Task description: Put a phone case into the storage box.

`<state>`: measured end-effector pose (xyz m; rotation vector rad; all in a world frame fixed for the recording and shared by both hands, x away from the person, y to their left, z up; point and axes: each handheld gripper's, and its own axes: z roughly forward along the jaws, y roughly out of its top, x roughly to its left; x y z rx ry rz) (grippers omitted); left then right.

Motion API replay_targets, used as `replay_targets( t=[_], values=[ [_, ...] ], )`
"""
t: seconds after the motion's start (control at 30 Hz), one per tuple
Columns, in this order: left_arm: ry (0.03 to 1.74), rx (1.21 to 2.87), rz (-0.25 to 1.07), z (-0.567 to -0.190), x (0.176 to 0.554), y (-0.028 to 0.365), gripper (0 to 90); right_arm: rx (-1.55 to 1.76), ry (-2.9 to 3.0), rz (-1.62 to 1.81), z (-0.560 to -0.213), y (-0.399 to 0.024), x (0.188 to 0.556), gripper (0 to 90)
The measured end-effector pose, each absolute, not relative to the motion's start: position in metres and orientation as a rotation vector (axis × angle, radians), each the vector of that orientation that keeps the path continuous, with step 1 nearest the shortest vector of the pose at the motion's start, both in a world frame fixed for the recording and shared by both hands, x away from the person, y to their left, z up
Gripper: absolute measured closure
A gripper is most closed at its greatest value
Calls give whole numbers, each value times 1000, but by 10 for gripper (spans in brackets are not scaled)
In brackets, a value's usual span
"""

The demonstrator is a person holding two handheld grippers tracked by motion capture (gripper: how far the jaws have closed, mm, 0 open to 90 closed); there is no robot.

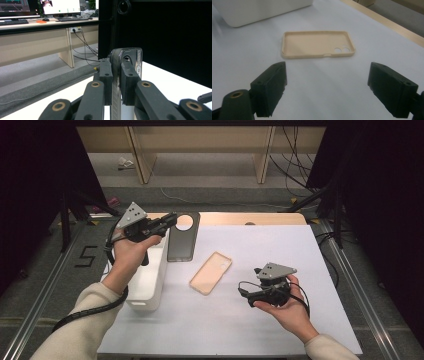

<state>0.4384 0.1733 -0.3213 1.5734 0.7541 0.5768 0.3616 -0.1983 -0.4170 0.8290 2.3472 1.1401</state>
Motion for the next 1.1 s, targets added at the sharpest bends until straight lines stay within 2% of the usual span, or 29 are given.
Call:
replay_targets(
  t=[1.1],
  values=[
    [807, 1546, 647, -315, 453, 205, 814, 843, 2336, 1158, -416, -200, 363, 164]
  ],
)
